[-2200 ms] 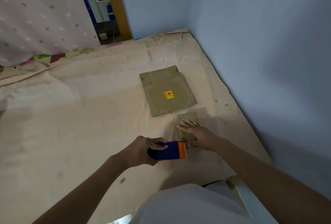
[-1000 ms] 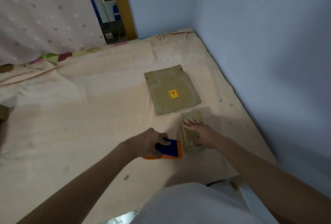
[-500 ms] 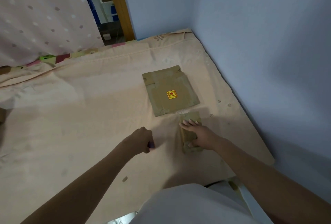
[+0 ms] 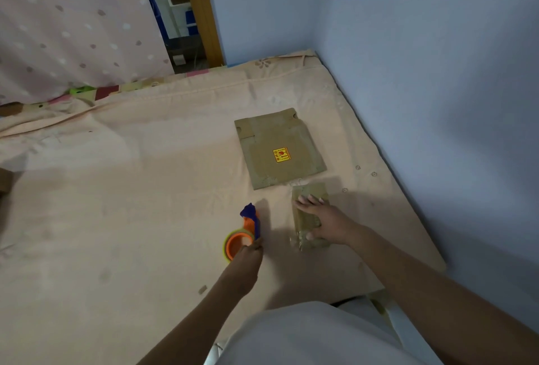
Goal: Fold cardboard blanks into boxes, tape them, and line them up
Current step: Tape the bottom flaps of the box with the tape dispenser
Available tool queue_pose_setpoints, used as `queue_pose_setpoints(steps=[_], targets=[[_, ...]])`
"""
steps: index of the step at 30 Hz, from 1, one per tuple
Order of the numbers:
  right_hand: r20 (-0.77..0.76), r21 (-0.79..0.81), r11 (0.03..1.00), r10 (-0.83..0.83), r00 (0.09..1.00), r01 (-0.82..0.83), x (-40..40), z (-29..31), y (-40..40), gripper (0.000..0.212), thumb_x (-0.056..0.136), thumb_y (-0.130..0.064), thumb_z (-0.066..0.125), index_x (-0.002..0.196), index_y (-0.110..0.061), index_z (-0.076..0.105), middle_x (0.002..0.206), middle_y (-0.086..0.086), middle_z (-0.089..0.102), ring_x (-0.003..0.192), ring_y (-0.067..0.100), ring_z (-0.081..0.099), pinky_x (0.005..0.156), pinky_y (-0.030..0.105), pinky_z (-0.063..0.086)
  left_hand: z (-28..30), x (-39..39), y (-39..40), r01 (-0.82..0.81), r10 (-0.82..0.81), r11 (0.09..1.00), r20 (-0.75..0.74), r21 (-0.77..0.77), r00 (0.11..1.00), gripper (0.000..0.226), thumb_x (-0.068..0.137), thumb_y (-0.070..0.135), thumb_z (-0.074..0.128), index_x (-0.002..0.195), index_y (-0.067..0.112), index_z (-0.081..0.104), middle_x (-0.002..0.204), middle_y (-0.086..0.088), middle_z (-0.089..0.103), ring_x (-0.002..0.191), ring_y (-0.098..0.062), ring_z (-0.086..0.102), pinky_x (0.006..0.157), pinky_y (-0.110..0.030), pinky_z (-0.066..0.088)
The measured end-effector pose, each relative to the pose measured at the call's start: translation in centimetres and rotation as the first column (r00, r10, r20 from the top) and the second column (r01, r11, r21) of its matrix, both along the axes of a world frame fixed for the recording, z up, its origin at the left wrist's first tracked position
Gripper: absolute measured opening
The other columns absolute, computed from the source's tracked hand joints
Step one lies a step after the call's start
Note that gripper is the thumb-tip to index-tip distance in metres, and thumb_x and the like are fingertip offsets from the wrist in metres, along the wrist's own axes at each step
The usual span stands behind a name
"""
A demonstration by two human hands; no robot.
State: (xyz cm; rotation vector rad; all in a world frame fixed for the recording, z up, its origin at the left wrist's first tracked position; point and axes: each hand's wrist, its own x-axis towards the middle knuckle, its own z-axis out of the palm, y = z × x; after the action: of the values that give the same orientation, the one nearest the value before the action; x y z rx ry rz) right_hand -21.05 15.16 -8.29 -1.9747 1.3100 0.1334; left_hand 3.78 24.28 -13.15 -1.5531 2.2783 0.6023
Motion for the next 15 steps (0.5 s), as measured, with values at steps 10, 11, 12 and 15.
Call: queue_pose_setpoints(steps=[10, 11, 12, 15], targets=[[0.002, 0.011, 1.000, 0.003, 1.000, -0.003, 0.2, -0.4, -0.1, 0.100, 0.083, -0.019, 0.080, 0.159, -0.032, 0.017, 0.166, -0.010, 0.006, 0.153, 0.010, -0.004, 0.122, 0.026, -0.002, 2.0, -4.7, -1.7, -0.589, 0.585, 0.799, -0.388, 0.124, 0.712, 0.031, 0.098, 0.015, 0.049, 0.120, 0.016, 0.070, 0.119, 0.000, 0.070, 0.110, -0.023, 0.062, 0.092, -0.033, 0.050], [0.004, 0.011, 1.000, 0.004, 1.000, -0.004, 0.2, -0.4, -0.2, 0.100, 0.083, -0.019, 0.080, 0.159, -0.031, 0.016, 0.166, -0.010, 0.006, 0.153, 0.011, -0.005, 0.121, 0.026, -0.002, 2.2, -5.1, -1.8, -0.638, 0.686, 0.719, -0.425, 0.274, 0.591, 0.031, 0.098, 0.016, 0.051, 0.124, 0.014, 0.068, 0.122, -0.001, 0.068, 0.111, -0.021, 0.062, 0.092, -0.029, 0.049], [0.006, 0.011, 1.000, 0.005, 1.000, -0.005, 0.1, -0.5, -0.2, 0.100, 0.083, -0.019, 0.080, 0.159, -0.031, 0.016, 0.166, -0.010, 0.006, 0.153, 0.010, -0.005, 0.121, 0.025, -0.002, 2.3, -5.5, -1.9, -0.658, 0.780, 0.620, -0.430, 0.428, 0.455, 0.031, 0.098, 0.017, 0.054, 0.126, 0.012, 0.067, 0.122, -0.004, 0.068, 0.107, -0.020, 0.061, 0.087, -0.027, 0.049], [0.010, 0.010, 1.000, -0.002, 1.000, 0.002, 0.1, -0.7, -0.2, 0.101, 0.082, -0.020, 0.081, 0.159, -0.032, 0.017, 0.166, -0.010, 0.006, 0.153, 0.010, -0.005, 0.123, 0.028, -0.001, 2.6, -6.2, -1.7, -0.578, 0.934, 0.345, -0.332, 0.740, 0.134, 0.029, 0.094, 0.018, 0.064, 0.122, 0.013, 0.065, 0.115, -0.010, 0.070, 0.087, -0.016, 0.057, 0.067, -0.025, 0.044]])
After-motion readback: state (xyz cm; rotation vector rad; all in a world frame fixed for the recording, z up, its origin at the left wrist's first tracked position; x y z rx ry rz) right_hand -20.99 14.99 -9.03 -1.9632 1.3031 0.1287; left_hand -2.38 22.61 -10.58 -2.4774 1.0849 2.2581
